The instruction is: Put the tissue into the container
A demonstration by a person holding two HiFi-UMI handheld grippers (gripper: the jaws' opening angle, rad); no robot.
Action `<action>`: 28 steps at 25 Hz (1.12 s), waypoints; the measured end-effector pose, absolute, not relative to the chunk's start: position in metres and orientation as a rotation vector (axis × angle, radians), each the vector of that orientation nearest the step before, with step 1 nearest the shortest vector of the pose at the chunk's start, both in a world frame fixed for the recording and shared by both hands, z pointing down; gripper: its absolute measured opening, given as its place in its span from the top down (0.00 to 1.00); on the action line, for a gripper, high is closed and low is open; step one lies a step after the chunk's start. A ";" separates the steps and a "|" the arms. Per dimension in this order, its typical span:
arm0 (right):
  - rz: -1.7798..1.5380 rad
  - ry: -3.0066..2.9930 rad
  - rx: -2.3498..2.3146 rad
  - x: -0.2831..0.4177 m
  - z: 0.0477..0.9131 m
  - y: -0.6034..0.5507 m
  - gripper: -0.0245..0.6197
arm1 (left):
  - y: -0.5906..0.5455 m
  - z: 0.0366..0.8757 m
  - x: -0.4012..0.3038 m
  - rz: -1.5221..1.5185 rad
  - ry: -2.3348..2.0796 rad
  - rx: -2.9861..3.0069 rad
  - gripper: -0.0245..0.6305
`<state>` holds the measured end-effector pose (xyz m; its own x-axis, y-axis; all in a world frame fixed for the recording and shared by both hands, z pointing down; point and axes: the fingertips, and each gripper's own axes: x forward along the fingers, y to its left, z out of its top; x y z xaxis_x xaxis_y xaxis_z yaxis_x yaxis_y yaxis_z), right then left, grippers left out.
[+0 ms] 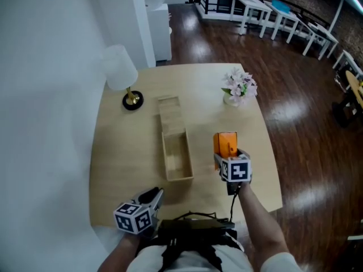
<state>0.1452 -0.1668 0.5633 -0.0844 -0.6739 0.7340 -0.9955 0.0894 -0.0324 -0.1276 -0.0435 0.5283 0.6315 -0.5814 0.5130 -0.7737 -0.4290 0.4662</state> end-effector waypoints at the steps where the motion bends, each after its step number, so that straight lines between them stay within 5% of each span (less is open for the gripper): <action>1: 0.746 -1.823 1.641 0.142 0.560 -0.167 0.34 | -0.044 0.527 -0.130 0.359 -1.054 2.166 0.83; 28: 0.672 -1.968 1.502 -0.017 0.536 -0.186 0.34 | -0.048 0.521 -0.192 0.334 -1.043 2.186 0.83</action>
